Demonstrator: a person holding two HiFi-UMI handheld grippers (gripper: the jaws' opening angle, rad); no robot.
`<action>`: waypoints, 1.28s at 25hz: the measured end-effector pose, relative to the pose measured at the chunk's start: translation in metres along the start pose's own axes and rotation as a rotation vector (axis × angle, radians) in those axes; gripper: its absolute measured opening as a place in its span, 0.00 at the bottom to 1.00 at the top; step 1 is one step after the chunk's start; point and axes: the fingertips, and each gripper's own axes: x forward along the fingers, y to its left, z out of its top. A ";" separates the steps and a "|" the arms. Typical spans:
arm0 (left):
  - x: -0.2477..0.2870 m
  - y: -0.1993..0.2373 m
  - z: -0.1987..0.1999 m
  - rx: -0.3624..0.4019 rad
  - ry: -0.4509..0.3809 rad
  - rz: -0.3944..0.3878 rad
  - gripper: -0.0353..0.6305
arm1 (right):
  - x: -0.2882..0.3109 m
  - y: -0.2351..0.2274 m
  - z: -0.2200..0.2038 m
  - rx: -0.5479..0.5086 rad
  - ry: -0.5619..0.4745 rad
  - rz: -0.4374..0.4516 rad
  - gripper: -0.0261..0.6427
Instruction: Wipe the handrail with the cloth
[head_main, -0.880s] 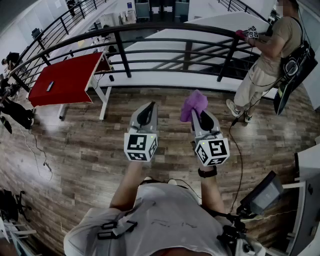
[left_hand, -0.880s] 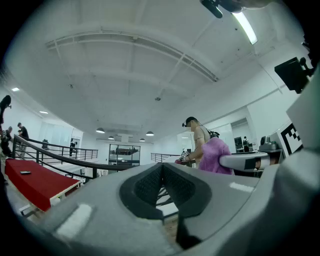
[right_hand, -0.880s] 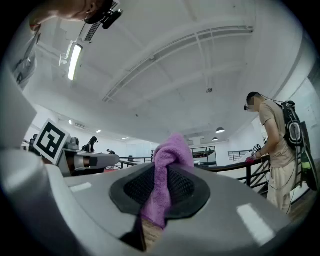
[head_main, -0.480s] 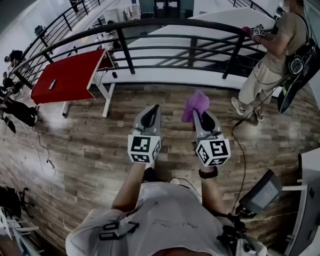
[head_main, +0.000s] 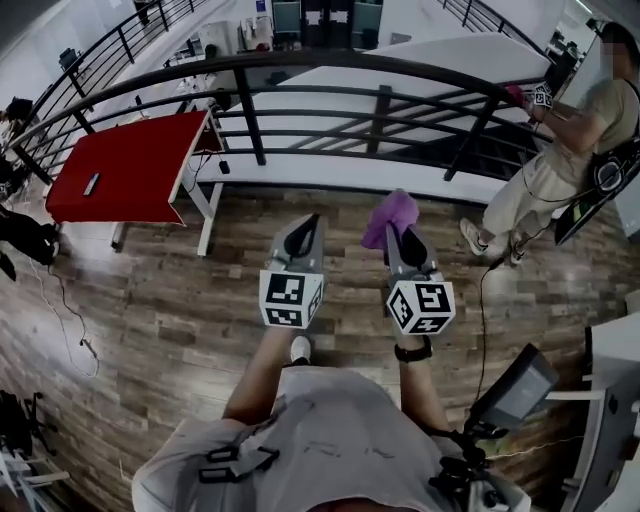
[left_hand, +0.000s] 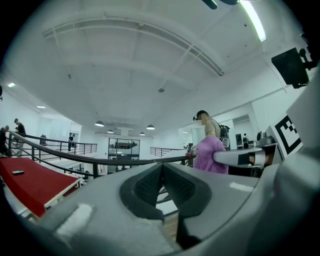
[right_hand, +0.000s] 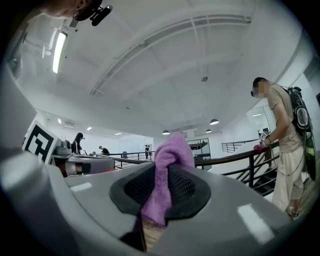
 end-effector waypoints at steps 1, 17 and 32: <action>0.005 0.015 0.002 -0.002 -0.006 0.001 0.06 | 0.015 0.006 0.004 -0.006 -0.008 -0.006 0.13; 0.088 0.123 -0.026 -0.097 0.024 -0.074 0.05 | 0.154 0.049 -0.019 -0.092 0.054 0.071 0.13; 0.276 0.189 0.011 -0.020 -0.004 -0.045 0.05 | 0.339 -0.076 0.017 -0.071 -0.088 0.128 0.13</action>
